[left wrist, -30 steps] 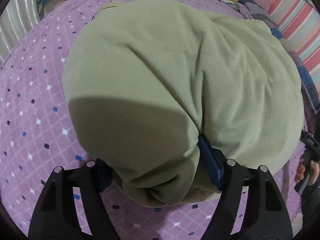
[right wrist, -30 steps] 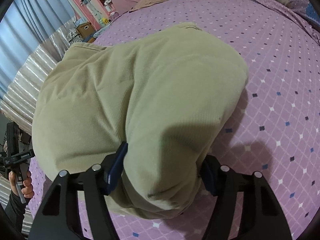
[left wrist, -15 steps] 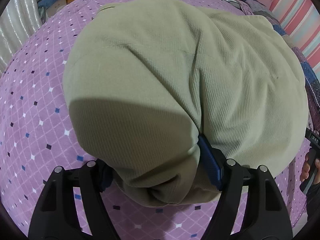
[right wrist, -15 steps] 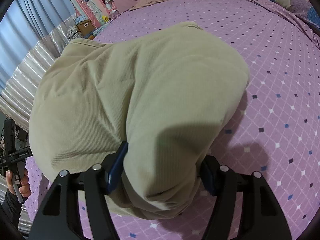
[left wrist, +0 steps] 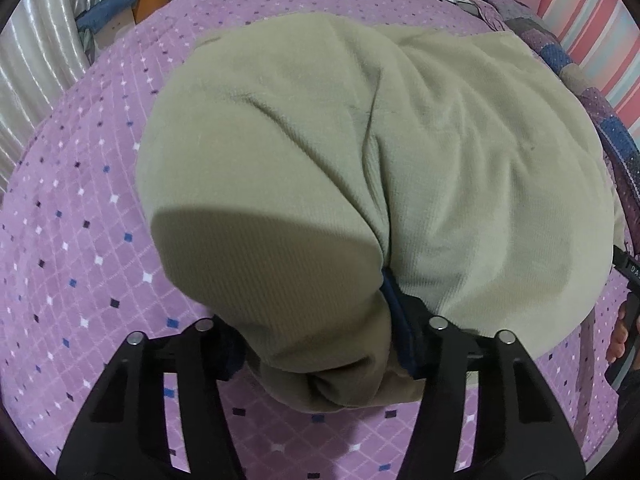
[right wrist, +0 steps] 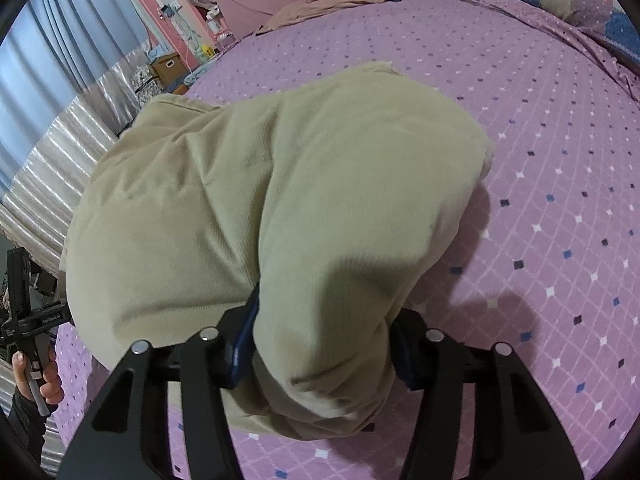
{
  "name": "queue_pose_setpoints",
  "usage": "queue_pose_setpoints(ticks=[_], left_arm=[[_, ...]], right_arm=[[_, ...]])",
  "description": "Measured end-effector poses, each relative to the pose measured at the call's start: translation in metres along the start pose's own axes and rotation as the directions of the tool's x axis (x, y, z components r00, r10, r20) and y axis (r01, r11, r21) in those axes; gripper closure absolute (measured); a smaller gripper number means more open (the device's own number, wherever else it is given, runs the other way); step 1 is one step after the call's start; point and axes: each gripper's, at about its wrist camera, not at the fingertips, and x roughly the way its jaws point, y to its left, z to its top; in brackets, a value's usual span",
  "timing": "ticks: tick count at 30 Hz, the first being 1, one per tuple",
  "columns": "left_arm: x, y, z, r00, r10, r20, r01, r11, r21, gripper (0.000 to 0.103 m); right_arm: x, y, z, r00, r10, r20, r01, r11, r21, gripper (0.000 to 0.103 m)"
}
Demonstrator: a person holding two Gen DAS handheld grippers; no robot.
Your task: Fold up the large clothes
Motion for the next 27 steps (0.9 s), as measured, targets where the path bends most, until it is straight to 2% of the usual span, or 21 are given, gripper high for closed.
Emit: queue_pose_setpoints(ticks=[9,19,27], left_arm=[[-0.025,-0.013,0.017,0.999,0.018,0.038,-0.018,1.000,0.007,0.056],[-0.064,-0.037,0.032,0.992,-0.008,0.129,0.003,0.999,0.036,0.060],[-0.105,-0.039,0.018,0.981,-0.052,0.185,0.052,0.999,0.006,0.061]], right_arm=[[-0.029,0.020,0.013,0.998,0.007,0.055,-0.003,0.996,-0.085,0.056],[-0.072,0.058,0.015,0.987,0.022,0.158,0.014,0.974,-0.225,0.059],[-0.114,0.089,0.005,0.968,0.066,0.240,0.006,0.957,-0.290,0.059]])
